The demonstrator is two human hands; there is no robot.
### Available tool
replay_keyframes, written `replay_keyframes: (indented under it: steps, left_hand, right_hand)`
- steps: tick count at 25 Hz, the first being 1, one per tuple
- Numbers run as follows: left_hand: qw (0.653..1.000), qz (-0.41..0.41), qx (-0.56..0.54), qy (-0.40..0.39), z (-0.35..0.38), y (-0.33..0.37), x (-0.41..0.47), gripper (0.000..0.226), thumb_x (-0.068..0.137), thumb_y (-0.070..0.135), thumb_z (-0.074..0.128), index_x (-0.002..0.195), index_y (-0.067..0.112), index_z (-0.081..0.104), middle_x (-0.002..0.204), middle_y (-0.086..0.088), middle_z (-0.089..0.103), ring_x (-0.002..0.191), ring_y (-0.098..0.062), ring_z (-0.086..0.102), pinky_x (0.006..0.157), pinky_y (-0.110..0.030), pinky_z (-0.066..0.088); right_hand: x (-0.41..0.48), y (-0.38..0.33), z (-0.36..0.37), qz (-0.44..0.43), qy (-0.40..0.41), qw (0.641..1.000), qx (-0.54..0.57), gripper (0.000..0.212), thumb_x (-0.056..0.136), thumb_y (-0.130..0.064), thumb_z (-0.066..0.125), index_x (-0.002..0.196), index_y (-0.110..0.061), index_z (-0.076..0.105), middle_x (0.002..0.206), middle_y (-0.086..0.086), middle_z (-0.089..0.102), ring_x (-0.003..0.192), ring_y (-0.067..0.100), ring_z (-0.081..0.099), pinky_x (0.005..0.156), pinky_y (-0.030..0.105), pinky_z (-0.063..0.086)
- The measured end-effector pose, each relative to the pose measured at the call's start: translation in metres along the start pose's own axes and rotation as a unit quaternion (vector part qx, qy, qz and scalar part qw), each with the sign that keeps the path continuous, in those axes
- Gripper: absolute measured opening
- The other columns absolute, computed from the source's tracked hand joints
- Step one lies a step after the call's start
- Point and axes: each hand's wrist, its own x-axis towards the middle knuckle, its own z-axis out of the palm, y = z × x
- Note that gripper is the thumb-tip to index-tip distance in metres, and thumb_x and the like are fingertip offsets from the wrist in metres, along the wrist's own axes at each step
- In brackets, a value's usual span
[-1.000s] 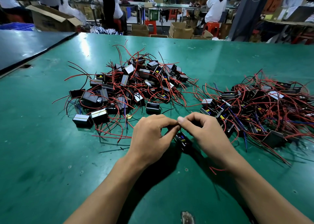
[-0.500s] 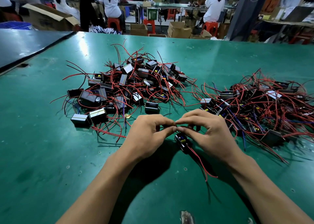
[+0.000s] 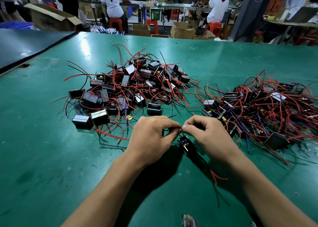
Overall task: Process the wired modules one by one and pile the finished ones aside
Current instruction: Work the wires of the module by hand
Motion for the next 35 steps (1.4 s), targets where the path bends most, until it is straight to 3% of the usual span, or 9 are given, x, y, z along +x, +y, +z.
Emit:
replay_keyframes:
  steps: [2, 7, 12, 15, 20, 24, 28, 31, 35]
  left_hand:
    - [1.000, -0.005, -0.002, -0.004, -0.001, -0.001, 0.001, 0.014, 0.085, 0.033, 0.068, 0.092, 0.027, 0.079, 0.077, 0.013, 0.071, 0.063, -0.002, 0.057, 0.060, -0.031, 0.050]
    - [0.999, -0.024, -0.017, -0.024, -0.003, -0.004, 0.001, 0.017, 0.085, 0.038, 0.068, 0.094, 0.027, 0.078, 0.077, 0.012, 0.069, 0.065, -0.011, 0.059, 0.061, -0.037, 0.050]
    - [0.998, -0.038, -0.030, -0.041, -0.004, -0.004, 0.001, 0.021, 0.083, 0.042, 0.065, 0.093, 0.030, 0.078, 0.077, 0.009, 0.070, 0.067, -0.014, 0.060, 0.064, -0.039, 0.051]
    - [0.999, -0.031, -0.024, -0.031, -0.005, -0.001, 0.000, 0.018, 0.083, 0.041, 0.066, 0.090, 0.030, 0.077, 0.074, 0.009, 0.069, 0.064, -0.012, 0.058, 0.061, -0.039, 0.050]
    - [1.000, -0.013, -0.001, -0.009, -0.006, 0.002, -0.001, 0.012, 0.084, 0.033, 0.070, 0.087, 0.024, 0.078, 0.074, 0.009, 0.070, 0.063, -0.010, 0.056, 0.061, -0.035, 0.050]
    - [1.000, -0.023, -0.006, 0.002, -0.013, 0.000, 0.001, 0.012, 0.081, 0.031, 0.075, 0.090, 0.023, 0.078, 0.082, 0.013, 0.071, 0.078, -0.003, 0.057, 0.070, -0.017, 0.041]
    - [0.995, -0.086, -0.030, 0.044, -0.018, -0.008, 0.011, 0.011, 0.086, 0.022, 0.072, 0.096, 0.020, 0.076, 0.088, 0.012, 0.069, 0.083, 0.002, 0.059, 0.071, -0.005, 0.039]
    - [0.988, -0.145, 0.009, -0.050, -0.020, -0.017, 0.015, 0.017, 0.087, 0.025, 0.071, 0.103, 0.022, 0.073, 0.087, 0.011, 0.071, 0.079, 0.004, 0.062, 0.070, -0.006, 0.042]
    - [0.971, -0.192, -0.041, -0.134, -0.022, -0.018, 0.014, 0.014, 0.087, 0.028, 0.071, 0.101, 0.028, 0.074, 0.085, 0.009, 0.076, 0.079, 0.001, 0.068, 0.072, -0.011, 0.050]
  right_hand:
    - [0.000, 0.001, -0.005, 0.019, -0.021, 0.999, 0.034, 0.017, 0.090, -0.020, 0.072, 0.073, -0.021, 0.071, 0.061, -0.013, 0.061, 0.054, 0.002, 0.050, 0.053, 0.014, 0.039]
    - [0.001, 0.006, -0.013, -0.199, 0.017, 0.972, -0.120, 0.011, 0.084, -0.012, 0.079, 0.094, -0.015, 0.078, 0.086, -0.006, 0.068, 0.072, 0.014, 0.063, 0.067, 0.025, 0.050]
    - [0.000, 0.010, -0.012, -0.265, 0.044, 0.945, -0.184, 0.011, 0.091, -0.023, 0.071, 0.094, -0.014, 0.077, 0.088, -0.005, 0.065, 0.071, 0.015, 0.061, 0.062, 0.037, 0.051]
    - [-0.003, 0.003, -0.007, -0.210, 0.046, 0.964, -0.156, 0.006, 0.089, -0.022, 0.070, 0.086, -0.018, 0.073, 0.081, -0.009, 0.062, 0.070, 0.011, 0.057, 0.065, 0.029, 0.048]
    - [-0.002, -0.002, 0.007, 0.018, 0.004, 0.999, 0.042, 0.015, 0.089, -0.011, 0.070, 0.074, -0.015, 0.068, 0.057, -0.011, 0.058, 0.050, 0.000, 0.049, 0.052, 0.013, 0.038]
    - [0.003, -0.003, -0.002, 0.045, -0.034, 0.995, 0.086, 0.010, 0.093, -0.025, 0.069, 0.088, -0.018, 0.076, 0.078, 0.001, 0.073, 0.068, 0.007, 0.061, 0.063, 0.018, 0.047]
    - [0.010, 0.007, 0.001, 0.079, 0.015, 0.996, 0.029, 0.012, 0.096, -0.024, 0.065, 0.094, -0.022, 0.077, 0.083, -0.009, 0.076, 0.077, -0.001, 0.067, 0.072, 0.014, 0.048]
    - [0.012, 0.012, 0.007, 0.100, -0.002, 0.995, -0.004, 0.008, 0.092, -0.025, 0.070, 0.091, -0.020, 0.077, 0.081, -0.006, 0.077, 0.080, 0.011, 0.072, 0.078, 0.027, 0.055]
    - [0.010, 0.008, 0.006, 0.136, -0.097, 0.978, 0.124, 0.008, 0.094, -0.022, 0.069, 0.098, -0.017, 0.074, 0.087, 0.004, 0.078, 0.084, 0.018, 0.075, 0.077, 0.030, 0.058]
